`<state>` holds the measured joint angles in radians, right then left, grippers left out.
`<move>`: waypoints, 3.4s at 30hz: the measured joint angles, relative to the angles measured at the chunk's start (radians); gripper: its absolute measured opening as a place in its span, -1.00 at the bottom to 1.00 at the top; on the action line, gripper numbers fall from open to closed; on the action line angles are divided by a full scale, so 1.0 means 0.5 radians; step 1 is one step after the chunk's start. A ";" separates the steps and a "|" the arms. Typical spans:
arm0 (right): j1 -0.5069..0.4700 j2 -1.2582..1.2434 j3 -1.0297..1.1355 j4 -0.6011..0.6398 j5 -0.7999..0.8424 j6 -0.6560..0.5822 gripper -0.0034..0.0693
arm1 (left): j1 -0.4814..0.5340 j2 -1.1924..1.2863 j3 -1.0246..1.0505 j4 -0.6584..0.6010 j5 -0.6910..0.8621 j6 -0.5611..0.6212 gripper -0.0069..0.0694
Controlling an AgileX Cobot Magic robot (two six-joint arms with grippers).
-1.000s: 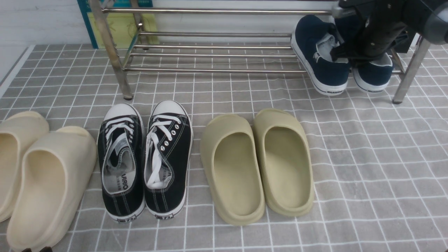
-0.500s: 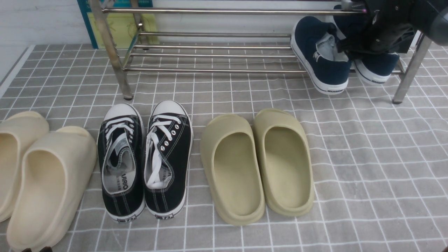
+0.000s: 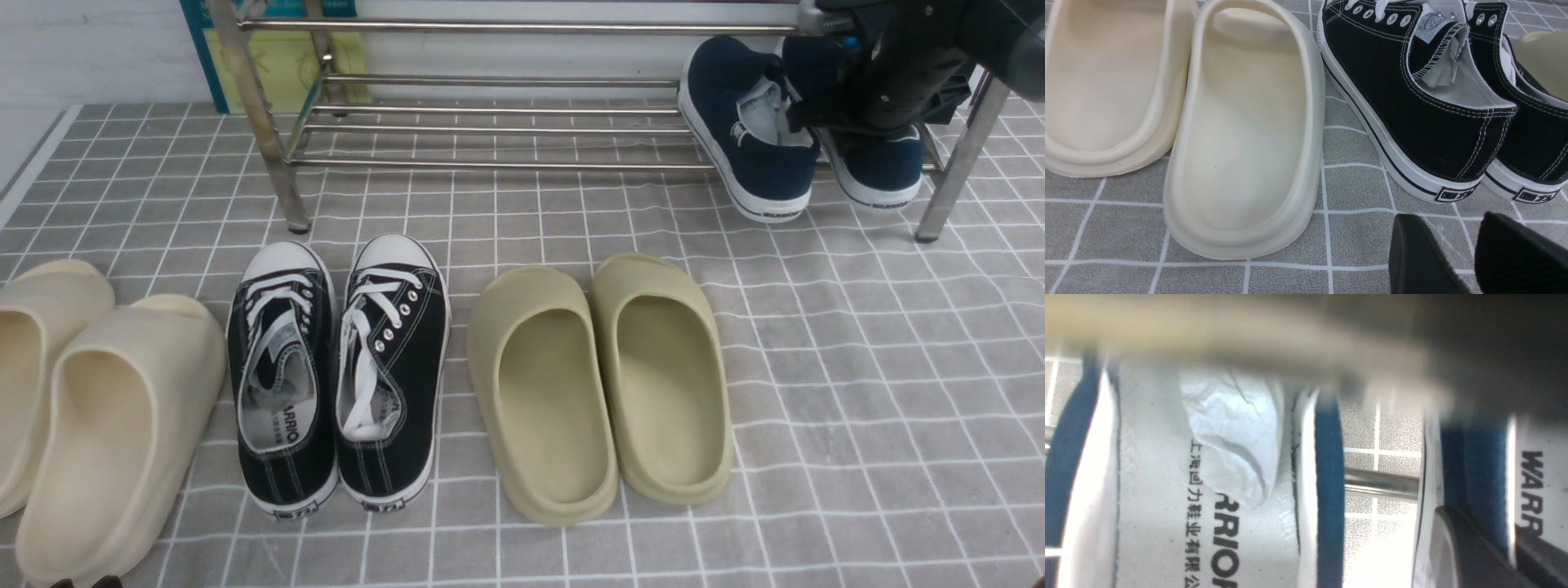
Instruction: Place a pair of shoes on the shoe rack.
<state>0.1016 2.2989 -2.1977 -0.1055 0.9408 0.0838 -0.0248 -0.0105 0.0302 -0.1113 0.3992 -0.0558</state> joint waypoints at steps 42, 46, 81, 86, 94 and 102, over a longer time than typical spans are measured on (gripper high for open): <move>0.000 -1.519 1.406 0.152 -0.194 -0.027 -0.91 | 0.000 0.000 0.000 -0.002 0.000 0.000 -0.19; 0.019 -2.047 2.150 0.166 -0.753 -0.027 -0.91 | 0.000 0.000 0.000 -0.004 0.000 0.000 -0.19; -0.057 -4.292 4.444 0.141 -1.501 0.084 -0.87 | 0.000 -0.001 0.000 -0.007 0.002 0.000 -0.19; -0.117 -4.605 4.446 0.141 -1.290 0.084 -0.87 | 0.000 -0.002 0.000 -0.007 0.000 0.000 -0.19; -0.123 -4.618 4.446 0.139 -1.223 0.084 -0.86 | 0.000 -0.002 0.000 -0.007 0.001 0.000 -0.19; -0.123 -4.618 4.446 0.139 -1.223 0.084 -0.84 | 0.000 -0.002 0.000 -0.007 0.001 0.000 -0.19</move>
<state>0.0400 -0.0102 0.0254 -0.0357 0.3294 0.1256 -0.0248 -0.0116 0.0302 -0.1147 0.3998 -0.0558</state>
